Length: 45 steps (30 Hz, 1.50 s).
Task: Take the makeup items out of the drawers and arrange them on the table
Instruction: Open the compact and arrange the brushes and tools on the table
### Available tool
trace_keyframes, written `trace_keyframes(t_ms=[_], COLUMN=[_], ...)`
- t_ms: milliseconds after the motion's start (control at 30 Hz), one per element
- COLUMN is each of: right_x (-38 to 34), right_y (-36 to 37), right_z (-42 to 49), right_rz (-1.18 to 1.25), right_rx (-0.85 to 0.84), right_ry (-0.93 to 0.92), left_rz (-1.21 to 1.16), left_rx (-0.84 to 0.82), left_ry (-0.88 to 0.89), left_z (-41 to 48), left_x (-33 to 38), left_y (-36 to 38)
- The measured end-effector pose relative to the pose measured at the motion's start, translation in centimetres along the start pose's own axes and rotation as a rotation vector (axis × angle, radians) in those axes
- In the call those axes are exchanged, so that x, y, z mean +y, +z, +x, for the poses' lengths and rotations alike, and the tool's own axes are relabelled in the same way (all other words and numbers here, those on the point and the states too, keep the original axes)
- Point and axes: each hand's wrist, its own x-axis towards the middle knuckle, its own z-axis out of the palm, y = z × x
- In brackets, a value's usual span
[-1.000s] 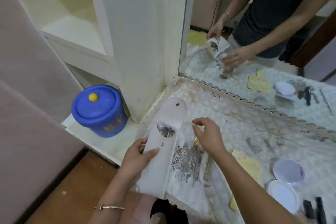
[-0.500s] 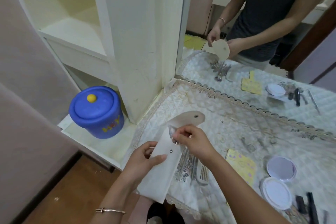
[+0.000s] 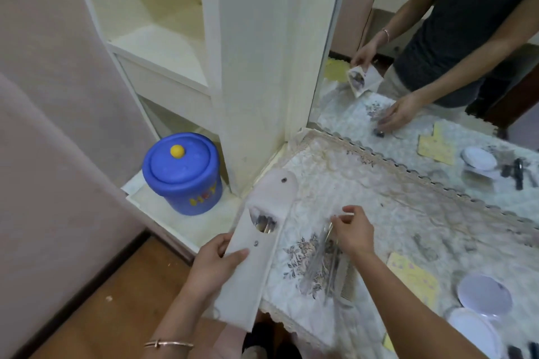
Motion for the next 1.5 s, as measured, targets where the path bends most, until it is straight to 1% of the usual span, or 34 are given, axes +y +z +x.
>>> trace_keyframes(t_ms=[33,100,167,200,233,300,433,533,600,700,767,800,833,867,933,1000,1100,1200,1267,1300,1367,1400,1433,1500], right_x=[-0.3,-1.5,-3.2,-4.0,-4.7,-5.4,-4.4,-2.2,-1.0,0.2,0.8,1.0,1.2,1.4,1.9,2.7,4.2,5.1,5.5,5.7,5.5,5.3,5.4,5.5], right_y=[0.2,0.5,0.6,0.4,0.3,-0.2,-0.3,0.4,0.9,2.0,3.0,3.3,3.5,3.4,2.9,2.0,1.0,1.0,1.6,1.8,2.1,2.2,2.3,2.5], right_z=[-0.2,-0.8,-1.7,-2.2,-2.5,-2.6,-3.6,-5.1,-5.6,-6.1,-6.4,-6.4,-6.5,-6.4,-6.1,-5.6,-4.8,-4.7,-5.0,-5.2,-5.8,-6.1,-6.3,-6.6], right_rz=[-0.054,-0.048,0.052,0.114,0.172,0.181,-0.113,-0.296,-0.396,-0.519,-0.618,-0.601,-0.538,-0.457,-0.33,-0.301,-0.39,-0.513,-0.603,-0.649,-0.679,-0.685,-0.732,-0.811], right_rx=[-0.028,-0.12,-0.265,-0.317,-0.334,-0.297,-0.291,-0.207,-0.14,-0.061,-0.076,-0.109,-0.156,-0.163,-0.102,-0.027,0.04,-0.02,0.005,0.04,0.013,-0.013,0.005,0.059], right_ry=[-0.053,-0.203,-0.308,-0.343,-0.371,-0.459,-0.64,-0.845,-0.914,-0.899,-0.844,-0.798,-0.748,-0.718,-0.645,-0.523,-0.377,-0.36,-0.404,-0.429,-0.409,-0.386,-0.382,-0.387], left_rz=[-0.03,-0.096,-0.143,-0.158,-0.174,-0.199,-0.174,-0.162,-0.145,-0.065,0.035,0.09,0.136,0.172,0.26,0.324,0.415,0.56,0.629,0.69,0.864,0.961,1.049,1.13], left_rx=[-0.016,-0.05,-0.089,-0.106,-0.118,-0.147,-0.223,-0.204,-0.168,-0.109,-0.083,-0.077,-0.072,-0.058,-0.017,-0.027,-0.082,-0.099,-0.085,-0.101,-0.245,-0.327,-0.379,-0.399], left_ry=[-0.009,-0.036,-0.061,-0.071,-0.082,-0.107,-0.135,-0.148,-0.148,-0.131,-0.07,-0.041,-0.015,0.01,0.056,0.101,0.169,0.337,0.448,0.518,0.635,0.66,0.674,0.687], left_z=[0.1,0.3,0.5,0.7,0.8,1.1,1.7,2.5,3.0,3.7,4.4,4.8,5.2,5.7,6.8,7.7,8.5,8.8,8.7,8.7,8.9,8.9,9.0,9.3], left_x=[0.0,0.1,0.2,0.2,0.3,0.3,0.6,0.9,0.9,0.8,0.6,0.6,0.6,0.6,0.9,1.2,1.3,0.9,0.6,0.3,-0.7,-1.3,-1.9,-2.6], left_y=[0.1,0.5,1.0,1.2,1.3,1.6,2.7,4.0,5.0,6.0,6.3,6.4,6.4,6.5,6.8,7.3,8.5,9.1,9.0,8.9,8.9,8.8,8.6,8.4])
